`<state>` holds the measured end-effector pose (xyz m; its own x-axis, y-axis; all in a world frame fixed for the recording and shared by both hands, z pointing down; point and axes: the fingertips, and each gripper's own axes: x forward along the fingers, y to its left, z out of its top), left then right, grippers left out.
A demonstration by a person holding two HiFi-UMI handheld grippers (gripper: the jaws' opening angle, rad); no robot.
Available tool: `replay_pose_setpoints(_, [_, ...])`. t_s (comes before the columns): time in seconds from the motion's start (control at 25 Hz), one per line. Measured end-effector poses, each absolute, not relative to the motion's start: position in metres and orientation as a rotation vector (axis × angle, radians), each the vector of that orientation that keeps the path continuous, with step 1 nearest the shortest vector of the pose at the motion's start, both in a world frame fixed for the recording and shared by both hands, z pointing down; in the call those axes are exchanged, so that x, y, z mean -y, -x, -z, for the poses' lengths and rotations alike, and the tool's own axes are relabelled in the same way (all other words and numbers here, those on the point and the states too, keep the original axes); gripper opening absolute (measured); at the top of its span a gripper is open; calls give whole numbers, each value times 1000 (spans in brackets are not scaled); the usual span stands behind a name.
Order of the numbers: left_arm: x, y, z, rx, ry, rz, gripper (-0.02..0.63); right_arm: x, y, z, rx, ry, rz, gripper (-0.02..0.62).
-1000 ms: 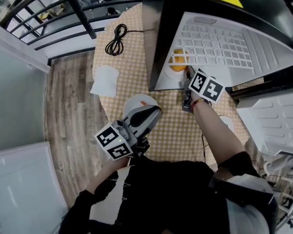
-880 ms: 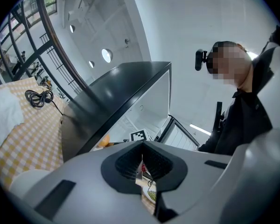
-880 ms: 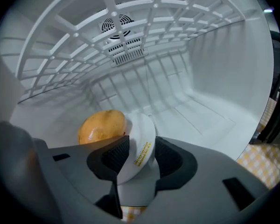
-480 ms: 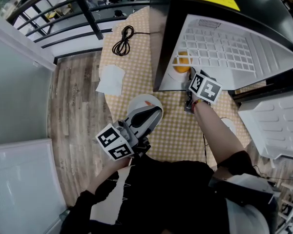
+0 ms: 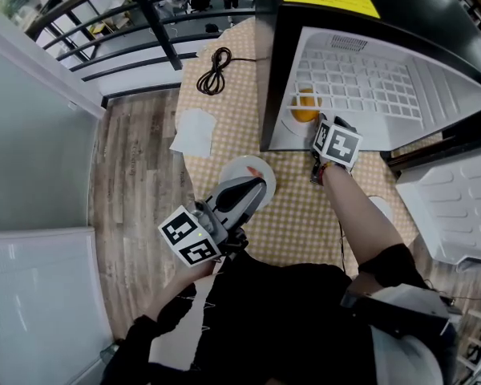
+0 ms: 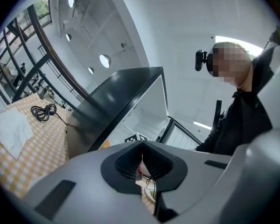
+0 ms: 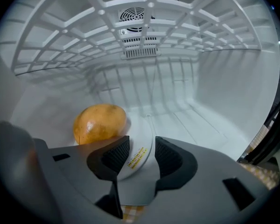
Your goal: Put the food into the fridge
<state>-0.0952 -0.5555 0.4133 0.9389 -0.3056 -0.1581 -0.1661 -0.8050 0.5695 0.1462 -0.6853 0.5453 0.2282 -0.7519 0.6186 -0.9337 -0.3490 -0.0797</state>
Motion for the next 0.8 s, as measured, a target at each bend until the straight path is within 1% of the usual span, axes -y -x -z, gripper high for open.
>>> replay_pose_setpoints(0.16, [549, 96, -407, 335, -2530, 330, 15, 682, -149, -543, 1558, -2182, -793, 167])
replay_pose_setpoints(0.44, [539, 88, -390, 320, -2571, 343, 15, 670, -147, -509, 1714, -2197, -582, 166])
replay_pose_setpoints(0.48, [536, 85, -387, 317, -2575, 348, 15, 664, -143, -508, 1741, -2175, -571, 161])
replay_pose_setpoints(0.6, [523, 72, -376, 298, -2592, 375, 15, 642, -141, -502, 1782, -2145, -569, 119])
replay_pose_setpoints(0.8, [493, 51, -360, 281, -2623, 400, 15, 604, -144, -484, 1862, -2134, -591, 104])
